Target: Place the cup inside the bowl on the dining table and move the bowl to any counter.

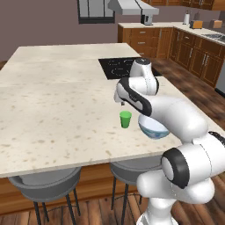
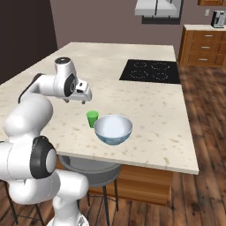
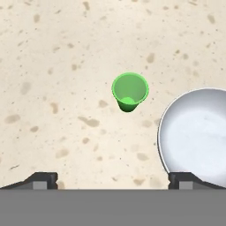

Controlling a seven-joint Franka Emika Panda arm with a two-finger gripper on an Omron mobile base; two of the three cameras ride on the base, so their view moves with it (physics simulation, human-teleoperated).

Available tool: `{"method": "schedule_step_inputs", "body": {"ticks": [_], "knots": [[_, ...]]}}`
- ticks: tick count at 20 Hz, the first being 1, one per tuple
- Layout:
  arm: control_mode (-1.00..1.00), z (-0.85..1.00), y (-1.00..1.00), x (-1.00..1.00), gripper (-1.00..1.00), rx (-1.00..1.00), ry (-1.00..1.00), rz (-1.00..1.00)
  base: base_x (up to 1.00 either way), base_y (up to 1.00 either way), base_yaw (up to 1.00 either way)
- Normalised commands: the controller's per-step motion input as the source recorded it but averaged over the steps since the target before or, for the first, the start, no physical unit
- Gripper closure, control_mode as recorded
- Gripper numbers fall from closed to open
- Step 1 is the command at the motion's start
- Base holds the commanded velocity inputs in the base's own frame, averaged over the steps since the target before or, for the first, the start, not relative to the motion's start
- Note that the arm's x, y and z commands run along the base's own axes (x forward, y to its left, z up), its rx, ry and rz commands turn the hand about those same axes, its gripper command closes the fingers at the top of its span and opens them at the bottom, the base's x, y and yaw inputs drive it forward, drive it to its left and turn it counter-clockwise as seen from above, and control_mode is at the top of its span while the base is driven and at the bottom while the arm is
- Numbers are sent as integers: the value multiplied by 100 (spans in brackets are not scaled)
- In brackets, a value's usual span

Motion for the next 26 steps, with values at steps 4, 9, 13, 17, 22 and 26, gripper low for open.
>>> {"method": "schedule_step_inputs", "body": {"ticks": [4, 9, 13, 17, 22, 26], "knots": [[-100, -17, 0, 30, -100, 0, 0, 0, 0, 0, 0], [-100, -11, -1, 23, -100, 0, 0, 0, 0, 0, 0], [-100, -8, -9, 19, -100, 0, 0, 0, 0, 0, 0], [-100, -14, -12, 15, -100, 0, 0, 0, 0, 0, 0], [-100, -14, -9, 9, -100, 0, 0, 0, 0, 0, 0], [-100, -18, 0, 23, -100, 0, 0, 0, 0, 0, 0]]}}
